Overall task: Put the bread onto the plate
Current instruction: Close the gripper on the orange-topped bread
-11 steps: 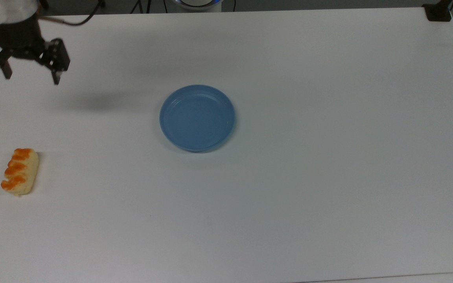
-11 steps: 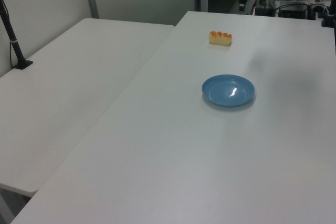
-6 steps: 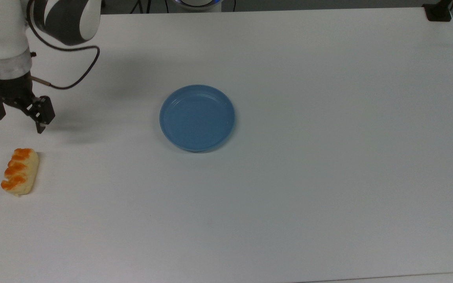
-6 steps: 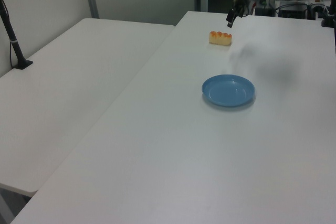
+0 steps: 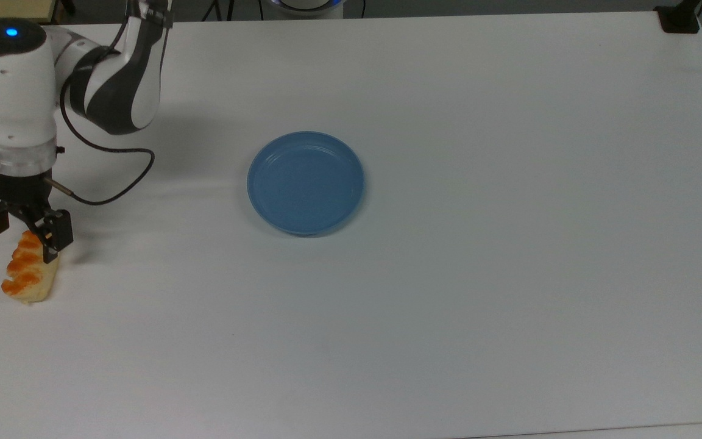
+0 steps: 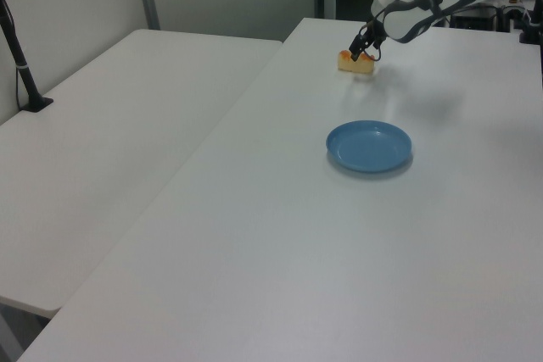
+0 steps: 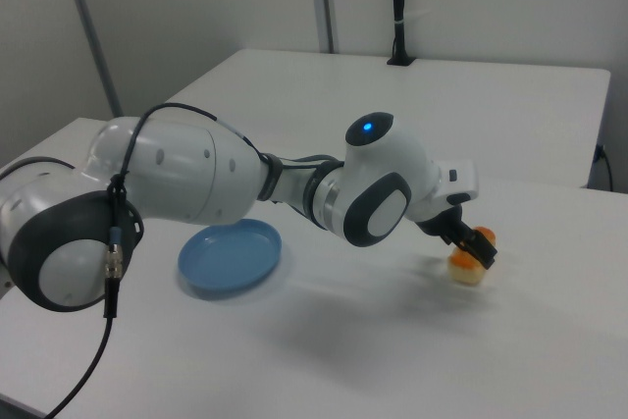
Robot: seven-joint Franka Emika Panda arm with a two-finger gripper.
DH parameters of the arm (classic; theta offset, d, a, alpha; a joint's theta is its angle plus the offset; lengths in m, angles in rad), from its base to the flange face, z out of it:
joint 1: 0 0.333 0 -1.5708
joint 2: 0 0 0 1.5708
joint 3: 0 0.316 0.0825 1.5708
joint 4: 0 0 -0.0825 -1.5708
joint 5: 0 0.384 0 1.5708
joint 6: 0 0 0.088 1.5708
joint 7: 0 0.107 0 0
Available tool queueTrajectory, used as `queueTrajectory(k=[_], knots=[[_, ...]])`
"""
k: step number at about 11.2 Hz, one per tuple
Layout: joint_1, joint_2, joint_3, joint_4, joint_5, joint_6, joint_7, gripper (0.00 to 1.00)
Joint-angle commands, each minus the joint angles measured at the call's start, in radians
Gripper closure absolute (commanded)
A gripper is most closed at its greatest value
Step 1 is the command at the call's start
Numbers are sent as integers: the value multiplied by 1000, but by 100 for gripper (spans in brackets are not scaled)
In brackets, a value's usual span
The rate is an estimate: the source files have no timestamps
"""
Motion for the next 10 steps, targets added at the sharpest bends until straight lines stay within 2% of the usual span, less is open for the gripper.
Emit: queueTrajectory(k=[1, 2, 4, 5, 8, 10], knots=[[4, 47, 7, 56, 12, 29, 22, 0], [6, 47, 10, 56, 12, 29, 22, 3], [7, 47, 10, 55, 12, 29, 25, 49], [7, 47, 10, 52, 11, 29, 20, 62], [9, 42, 10, 47, 1, 26, 12, 70], [15, -43, 12, 20, -9, -27, 9, 70]])
